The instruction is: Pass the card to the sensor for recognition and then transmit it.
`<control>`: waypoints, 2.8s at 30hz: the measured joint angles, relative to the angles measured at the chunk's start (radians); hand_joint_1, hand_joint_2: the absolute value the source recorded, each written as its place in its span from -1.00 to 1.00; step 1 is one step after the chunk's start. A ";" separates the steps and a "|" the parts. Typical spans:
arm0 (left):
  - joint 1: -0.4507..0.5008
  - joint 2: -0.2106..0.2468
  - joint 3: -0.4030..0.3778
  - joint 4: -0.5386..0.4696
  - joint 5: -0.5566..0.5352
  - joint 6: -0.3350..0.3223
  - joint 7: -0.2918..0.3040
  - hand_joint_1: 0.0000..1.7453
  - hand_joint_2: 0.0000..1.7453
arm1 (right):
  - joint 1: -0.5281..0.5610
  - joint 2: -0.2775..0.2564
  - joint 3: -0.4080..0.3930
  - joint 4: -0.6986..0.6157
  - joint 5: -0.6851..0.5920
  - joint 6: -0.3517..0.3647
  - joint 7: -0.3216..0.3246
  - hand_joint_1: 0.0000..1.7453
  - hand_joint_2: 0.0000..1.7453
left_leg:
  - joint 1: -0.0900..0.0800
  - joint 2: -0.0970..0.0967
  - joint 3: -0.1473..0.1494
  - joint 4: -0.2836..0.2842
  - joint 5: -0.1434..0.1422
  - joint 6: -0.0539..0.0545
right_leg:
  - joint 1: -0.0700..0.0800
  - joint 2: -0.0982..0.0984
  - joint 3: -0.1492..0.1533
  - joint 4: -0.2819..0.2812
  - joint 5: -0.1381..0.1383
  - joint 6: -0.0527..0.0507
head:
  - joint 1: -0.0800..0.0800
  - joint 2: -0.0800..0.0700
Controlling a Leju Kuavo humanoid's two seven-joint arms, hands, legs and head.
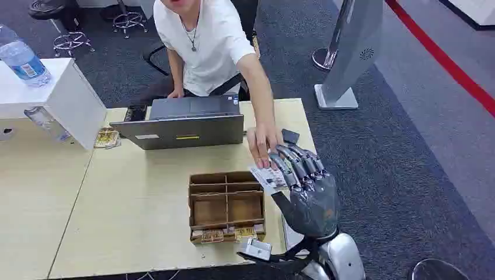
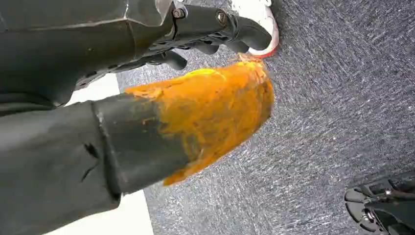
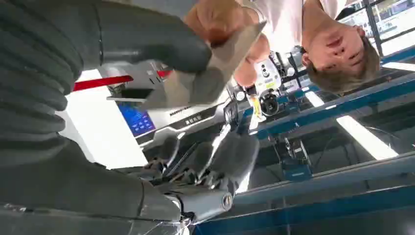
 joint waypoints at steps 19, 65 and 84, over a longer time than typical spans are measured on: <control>0.000 0.000 0.000 0.000 0.000 0.000 0.000 -1.00 -1.00 | 0.000 0.000 0.001 0.002 -0.047 0.000 0.002 1.00 1.00 | 0.000 0.000 0.000 0.000 0.000 0.000 | 0.000 0.000 0.000 0.000 0.000 0.000 | 0.000 0.000; 0.000 0.001 0.050 0.000 0.004 0.024 0.013 -1.00 -1.00 | 0.039 -0.015 -0.014 0.292 -0.565 0.000 0.106 1.00 1.00 | 0.000 0.000 0.000 0.000 0.000 0.000 | 0.000 0.000 0.000 0.000 0.000 0.000 | 0.000 0.000; 0.000 0.005 0.077 0.000 0.016 0.035 0.017 -1.00 -1.00 | 0.072 -0.085 -0.015 0.343 -0.770 0.000 0.147 1.00 1.00 | 0.000 0.000 0.000 0.000 0.000 0.000 | 0.000 0.000 0.000 0.000 0.000 0.000 | 0.000 0.000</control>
